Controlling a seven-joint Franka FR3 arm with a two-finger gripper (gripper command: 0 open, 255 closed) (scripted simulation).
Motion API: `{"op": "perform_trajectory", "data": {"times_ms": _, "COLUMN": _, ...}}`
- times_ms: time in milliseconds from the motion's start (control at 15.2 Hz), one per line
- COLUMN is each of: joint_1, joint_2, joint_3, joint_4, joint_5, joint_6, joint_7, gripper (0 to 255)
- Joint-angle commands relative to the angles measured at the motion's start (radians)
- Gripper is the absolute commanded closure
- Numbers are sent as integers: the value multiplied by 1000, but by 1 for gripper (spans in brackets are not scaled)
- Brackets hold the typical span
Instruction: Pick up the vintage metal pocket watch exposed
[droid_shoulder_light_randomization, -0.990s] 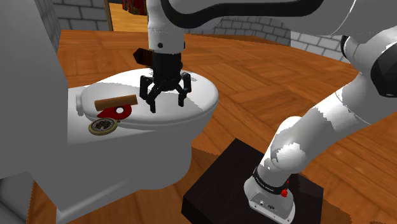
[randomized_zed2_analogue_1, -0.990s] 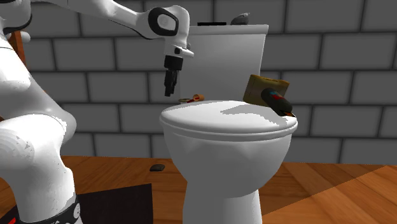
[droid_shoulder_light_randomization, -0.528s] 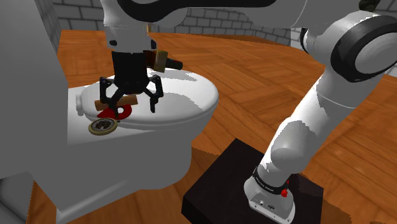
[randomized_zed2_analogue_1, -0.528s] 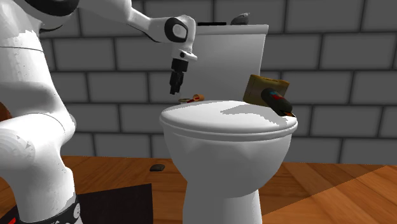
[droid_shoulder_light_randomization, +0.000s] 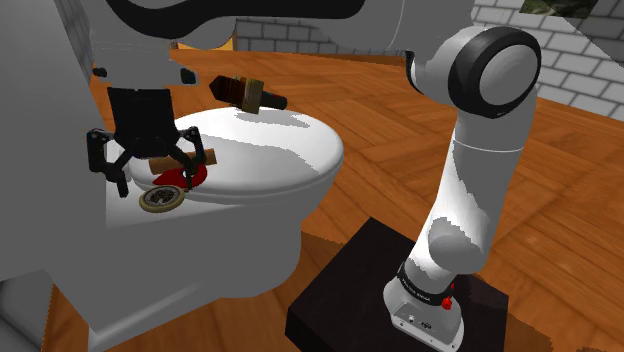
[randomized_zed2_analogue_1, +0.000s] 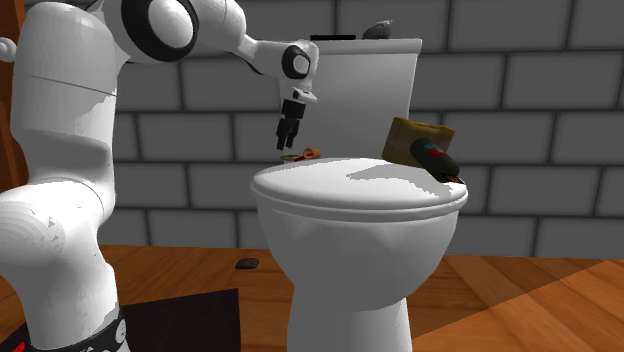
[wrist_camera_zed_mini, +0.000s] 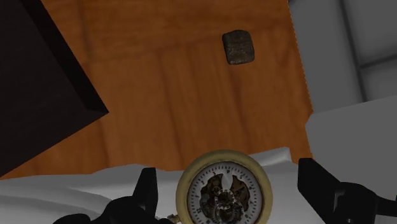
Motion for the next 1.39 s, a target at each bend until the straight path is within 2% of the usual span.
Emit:
{"op": "perform_trajectory", "data": {"times_ms": 0, "joint_1": 1, "joint_2": 4, "joint_3": -1, "joint_4": -18, "joint_5": 0, "joint_6": 21, "joint_7": 1, "gripper": 0}}
{"op": "perform_trajectory", "data": {"times_ms": 396, "joint_1": -2, "joint_2": 2, "joint_3": -2, "joint_4": -81, "joint_5": 2, "joint_6": 81, "joint_7": -12, "gripper": 0}}
{"op": "perform_trajectory", "data": {"times_ms": 462, "joint_1": -3, "joint_2": -2, "joint_3": -2, "joint_4": -86, "joint_5": 4, "joint_6": 82, "joint_7": -14, "gripper": 255}}
{"op": "perform_trajectory", "data": {"times_ms": 1056, "joint_1": -2, "joint_2": 2, "joint_3": -2, "joint_4": -81, "joint_5": 2, "joint_6": 81, "joint_7": -12, "gripper": 255}}
{"op": "perform_trajectory", "data": {"times_ms": 1320, "joint_1": 0, "joint_2": 3, "joint_3": -1, "joint_4": -26, "joint_5": 0, "joint_6": 29, "joint_7": -1, "gripper": 255}}
